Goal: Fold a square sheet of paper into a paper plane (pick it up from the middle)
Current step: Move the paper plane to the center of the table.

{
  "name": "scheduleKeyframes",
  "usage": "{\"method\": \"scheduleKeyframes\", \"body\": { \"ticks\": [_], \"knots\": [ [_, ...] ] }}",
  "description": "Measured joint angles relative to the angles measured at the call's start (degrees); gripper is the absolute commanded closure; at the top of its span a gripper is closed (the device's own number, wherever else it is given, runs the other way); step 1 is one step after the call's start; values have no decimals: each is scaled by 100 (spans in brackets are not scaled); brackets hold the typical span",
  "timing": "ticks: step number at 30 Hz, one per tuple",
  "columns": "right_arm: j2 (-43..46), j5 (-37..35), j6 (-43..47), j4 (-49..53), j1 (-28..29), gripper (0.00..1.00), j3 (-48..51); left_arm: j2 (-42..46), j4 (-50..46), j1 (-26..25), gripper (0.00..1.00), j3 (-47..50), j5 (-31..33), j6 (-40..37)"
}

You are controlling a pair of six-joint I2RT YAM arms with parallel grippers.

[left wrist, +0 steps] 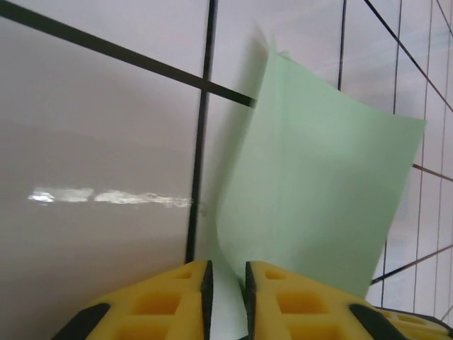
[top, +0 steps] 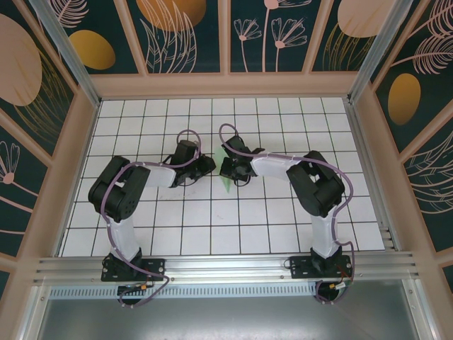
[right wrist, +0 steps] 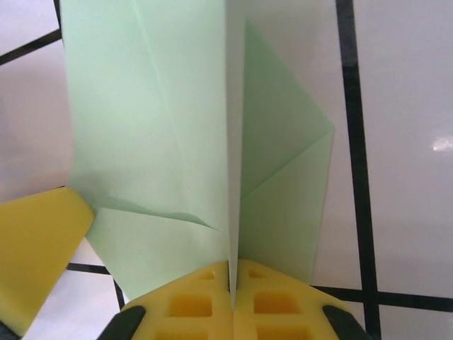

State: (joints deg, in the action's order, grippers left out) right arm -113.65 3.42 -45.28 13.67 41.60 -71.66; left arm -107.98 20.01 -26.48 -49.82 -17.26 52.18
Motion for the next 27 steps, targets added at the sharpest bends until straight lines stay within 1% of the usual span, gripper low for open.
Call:
{"method": "scheduleKeyframes", "body": {
  "ticks": [3,5,6,9,13,19,21,24,27],
  "knots": [
    [0,-205,133,227,2,98,-186,214,-168,186,46,2,26,-59],
    [-2,-424,275,431,-15,98,-422,474,-326,352,37,2,157,-107],
    [-2,-496,339,487,-31,98,-527,577,-378,409,33,4,208,-125],
    [-22,-717,601,654,-129,97,-914,874,-531,581,27,13,474,-192],
    [-221,-933,920,796,-337,95,-1314,1099,-732,680,22,127,772,-232],
    [-767,-1154,1268,1113,-531,93,-1641,1104,-1021,688,19,195,1032,-245],
    [-922,-1176,1349,1200,-538,90,-1729,1102,-1047,688,18,195,1051,-249],
    [-1008,-1239,1419,1290,-535,84,-1840,1102,-1088,688,17,195,1075,-262],
    [-1034,-1241,1460,1320,-535,83,-1864,1097,-1123,688,15,195,1106,-267]
  ]
}}
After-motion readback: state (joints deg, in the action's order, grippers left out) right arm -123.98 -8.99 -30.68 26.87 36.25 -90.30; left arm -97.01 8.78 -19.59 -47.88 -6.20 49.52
